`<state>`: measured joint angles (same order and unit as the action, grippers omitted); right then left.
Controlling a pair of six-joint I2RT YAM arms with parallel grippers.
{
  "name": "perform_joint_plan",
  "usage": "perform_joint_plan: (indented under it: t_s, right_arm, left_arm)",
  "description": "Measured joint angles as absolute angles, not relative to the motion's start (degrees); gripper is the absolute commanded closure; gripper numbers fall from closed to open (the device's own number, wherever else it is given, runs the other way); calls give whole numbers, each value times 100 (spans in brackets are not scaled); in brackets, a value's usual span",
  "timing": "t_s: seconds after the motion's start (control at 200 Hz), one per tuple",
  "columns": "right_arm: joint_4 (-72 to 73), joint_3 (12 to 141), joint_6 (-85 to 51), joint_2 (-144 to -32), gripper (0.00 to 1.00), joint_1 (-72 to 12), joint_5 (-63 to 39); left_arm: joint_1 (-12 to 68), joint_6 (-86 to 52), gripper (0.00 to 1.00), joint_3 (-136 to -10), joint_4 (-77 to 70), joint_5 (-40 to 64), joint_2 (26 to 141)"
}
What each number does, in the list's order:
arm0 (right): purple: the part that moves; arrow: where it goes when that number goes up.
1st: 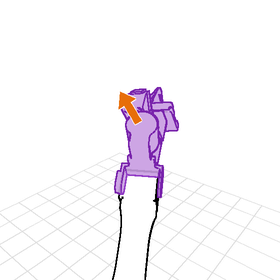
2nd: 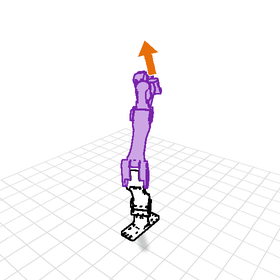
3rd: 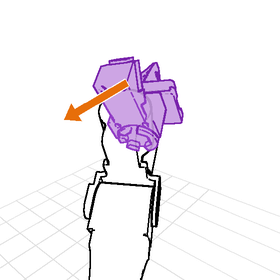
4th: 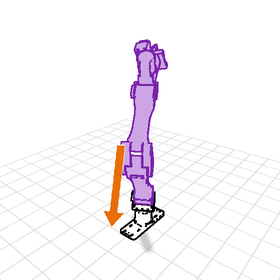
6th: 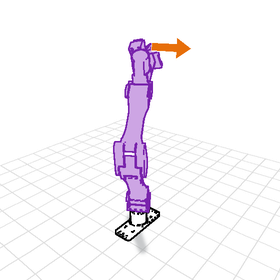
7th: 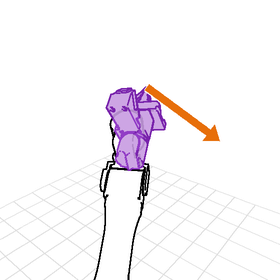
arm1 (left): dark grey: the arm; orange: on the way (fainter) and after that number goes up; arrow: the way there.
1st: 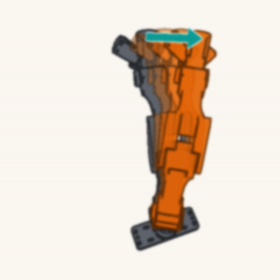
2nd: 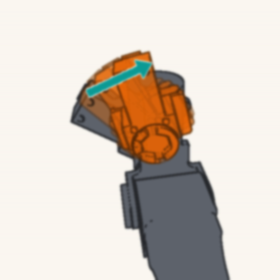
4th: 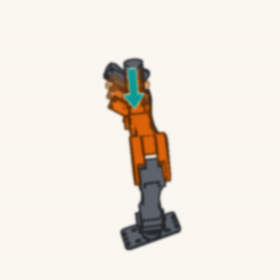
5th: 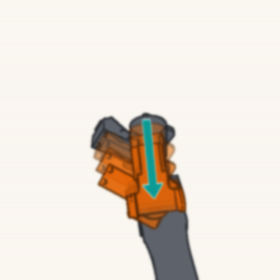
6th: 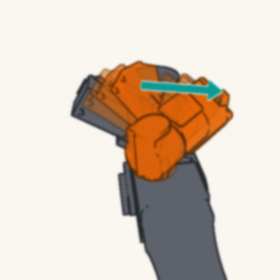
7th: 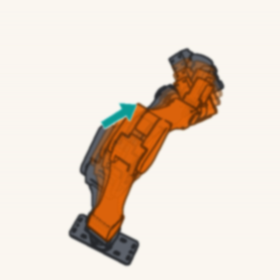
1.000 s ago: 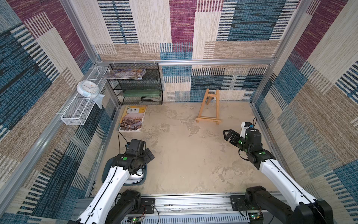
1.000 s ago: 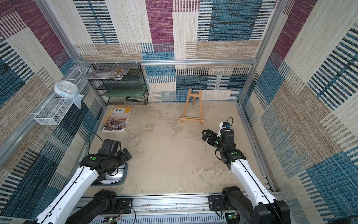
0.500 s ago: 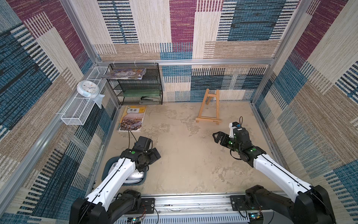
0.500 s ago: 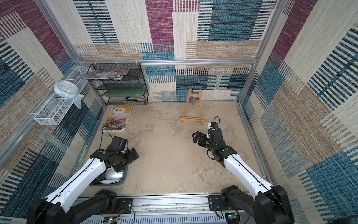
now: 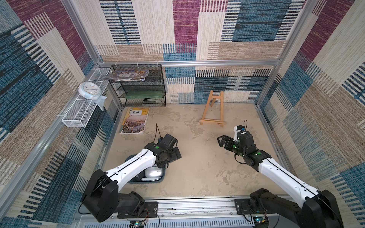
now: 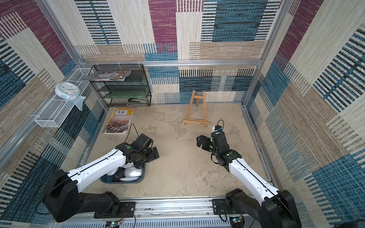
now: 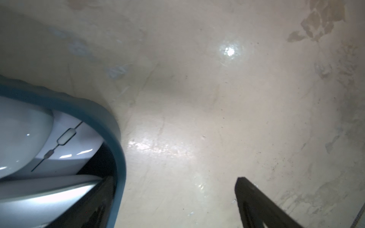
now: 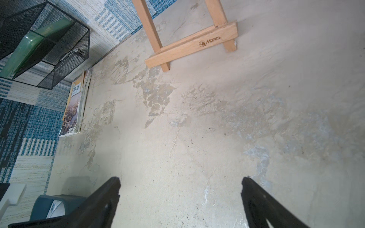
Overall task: Take out the mouse from the storage box
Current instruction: Move the storage box to the center of the board.
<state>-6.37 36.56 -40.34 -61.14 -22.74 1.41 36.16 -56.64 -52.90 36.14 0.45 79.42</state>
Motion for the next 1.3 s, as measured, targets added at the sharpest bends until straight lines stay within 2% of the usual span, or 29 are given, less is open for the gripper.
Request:
perform_joint_plan:
  t_s: [0.275,0.391,0.561,0.756,0.916,1.032,1.167,1.302]
  right_arm:
    - [-1087,3874,-4209,-6180,3,-2274,504]
    - [-1146,3863,-4322,-6178,4,-2274,587]
    - [-1249,3872,-4427,-6184,4,-2296,639]
    - [-1192,3881,-4491,-6355,4,-2543,561]
    - [-1028,4016,-4600,-6718,4,-3124,440]
    - [-801,4042,-4744,-6969,4,-3616,379]
    - [-504,4106,-4939,-7343,4,-4224,294]
    - [-204,4239,-4978,-7843,4,-4720,183]
  left_arm:
    - [4602,-5822,1,-6445,3041,395,9247]
    - [4748,-5413,1,-7100,3085,854,9688]
    - [4650,-4589,1,-7262,3450,742,9279]
    - [3579,-4060,1,-6246,3673,320,7728]
    - [2329,-3957,1,-5321,3900,69,6676]
    - [1765,-3990,1,-4777,3959,38,6062]
    - [1162,-4071,1,-4189,3819,132,5638]
    - [711,-4187,1,-3854,3579,644,5846]
